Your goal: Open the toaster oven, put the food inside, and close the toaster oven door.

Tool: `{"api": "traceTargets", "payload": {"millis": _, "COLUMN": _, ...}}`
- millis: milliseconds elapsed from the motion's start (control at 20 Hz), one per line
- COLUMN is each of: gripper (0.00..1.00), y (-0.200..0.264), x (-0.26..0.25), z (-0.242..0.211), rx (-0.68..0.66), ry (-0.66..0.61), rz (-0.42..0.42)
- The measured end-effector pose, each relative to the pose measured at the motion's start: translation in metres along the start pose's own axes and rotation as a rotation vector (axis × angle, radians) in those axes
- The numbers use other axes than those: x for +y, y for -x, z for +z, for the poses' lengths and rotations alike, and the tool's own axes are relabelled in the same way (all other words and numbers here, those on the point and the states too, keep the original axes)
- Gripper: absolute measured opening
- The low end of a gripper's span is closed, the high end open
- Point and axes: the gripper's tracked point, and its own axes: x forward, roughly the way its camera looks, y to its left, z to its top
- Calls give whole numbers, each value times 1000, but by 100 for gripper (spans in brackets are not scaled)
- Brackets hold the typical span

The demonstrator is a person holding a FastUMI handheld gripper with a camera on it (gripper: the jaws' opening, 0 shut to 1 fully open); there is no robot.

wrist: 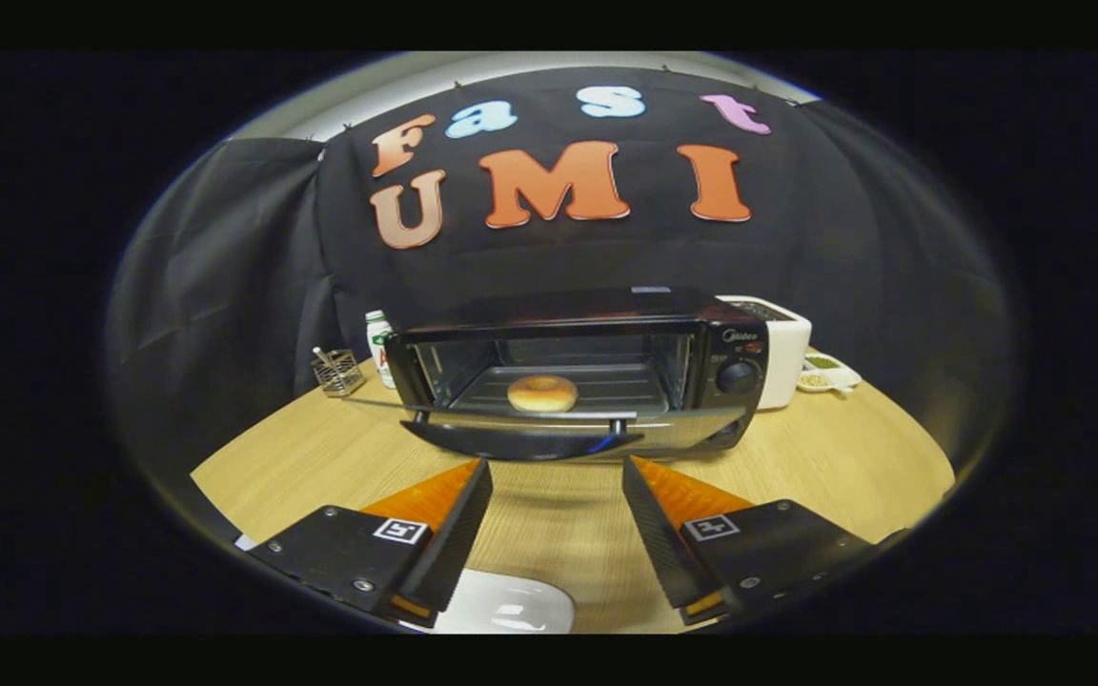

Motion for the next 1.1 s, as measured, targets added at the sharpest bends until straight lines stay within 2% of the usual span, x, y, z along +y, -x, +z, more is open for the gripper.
{"api": "traceTargets", "payload": {"millis": 300, "gripper": 83, "y": -23, "x": 7, "z": 30, "rx": -68, "ry": -59, "rz": 26}}
{"api": "traceTargets", "payload": {"millis": 750, "gripper": 84, "y": -48, "x": 7, "z": 95, "rx": -227, "ry": 29, "rz": -26}}
{"api": "traceTargets", "payload": {"millis": 950, "gripper": 84, "y": -39, "x": 11, "z": 102, "rx": -258, "ry": 68, "rz": -31}}
{"api": "traceTargets", "payload": {"millis": 1100, "gripper": 84, "y": -13, "x": 19, "z": 110, "rx": -298, "ry": 88, "rz": -5}}
